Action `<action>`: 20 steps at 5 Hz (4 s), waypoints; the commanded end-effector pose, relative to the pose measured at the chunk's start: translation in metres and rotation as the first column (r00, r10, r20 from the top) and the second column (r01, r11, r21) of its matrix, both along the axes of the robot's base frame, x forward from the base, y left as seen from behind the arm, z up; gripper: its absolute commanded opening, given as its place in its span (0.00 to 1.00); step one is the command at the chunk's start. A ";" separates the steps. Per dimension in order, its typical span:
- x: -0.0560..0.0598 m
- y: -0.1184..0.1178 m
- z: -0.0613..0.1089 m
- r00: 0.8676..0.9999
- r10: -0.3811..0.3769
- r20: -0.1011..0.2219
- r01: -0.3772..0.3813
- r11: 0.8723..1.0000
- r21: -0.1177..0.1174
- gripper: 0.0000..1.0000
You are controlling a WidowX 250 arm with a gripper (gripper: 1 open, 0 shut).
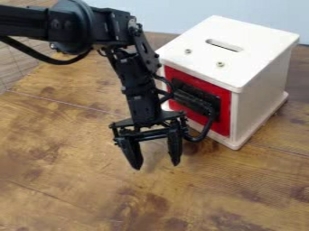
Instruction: Open the drawer
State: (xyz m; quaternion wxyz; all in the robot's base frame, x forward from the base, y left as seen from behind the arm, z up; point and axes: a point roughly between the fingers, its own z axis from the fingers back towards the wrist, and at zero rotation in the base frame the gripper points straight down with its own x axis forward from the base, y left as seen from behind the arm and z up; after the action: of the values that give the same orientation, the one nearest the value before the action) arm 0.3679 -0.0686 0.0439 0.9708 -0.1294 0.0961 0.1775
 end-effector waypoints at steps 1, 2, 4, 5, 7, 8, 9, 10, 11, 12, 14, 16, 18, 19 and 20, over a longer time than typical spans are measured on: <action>0.033 -0.027 0.039 0.979 0.142 0.146 -0.130 0.988 -0.088 1.00; 0.035 -0.026 0.041 0.971 0.189 0.147 -0.176 0.979 -0.102 1.00; 0.037 -0.022 0.040 0.968 0.204 0.144 -0.185 0.974 -0.130 1.00; 0.037 -0.018 0.035 0.976 0.167 0.142 -0.147 0.979 -0.140 1.00; 0.039 -0.032 0.034 0.950 0.281 0.139 -0.258 0.953 -0.161 1.00; 0.041 -0.021 0.029 0.944 0.300 0.136 -0.275 0.946 -0.172 1.00; 0.044 -0.009 0.025 0.938 0.320 0.133 -0.294 0.938 -0.183 1.00; 0.046 -0.005 0.021 0.915 0.382 0.128 -0.355 0.915 -0.194 1.00; 0.050 -0.001 0.020 0.889 0.442 0.124 -0.413 0.888 -0.204 1.00; 0.054 0.002 0.019 0.877 0.465 0.120 -0.435 0.875 -0.212 1.00; 0.060 0.016 0.017 0.865 0.489 0.112 -0.456 0.860 -0.229 1.00; 0.058 0.036 0.031 0.888 0.447 0.110 -0.410 0.876 -0.252 1.00; 0.023 0.032 0.053 0.887 0.446 0.117 -0.409 0.878 -0.248 1.00; 0.005 0.019 0.052 0.899 0.415 0.142 -0.380 0.898 -0.221 1.00; 0.008 0.008 0.049 0.894 0.421 0.155 -0.385 0.898 -0.214 1.00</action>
State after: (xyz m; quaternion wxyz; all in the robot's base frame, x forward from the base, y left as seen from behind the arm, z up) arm 0.3726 -0.0545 0.0708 0.8969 -0.2405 0.0138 0.3709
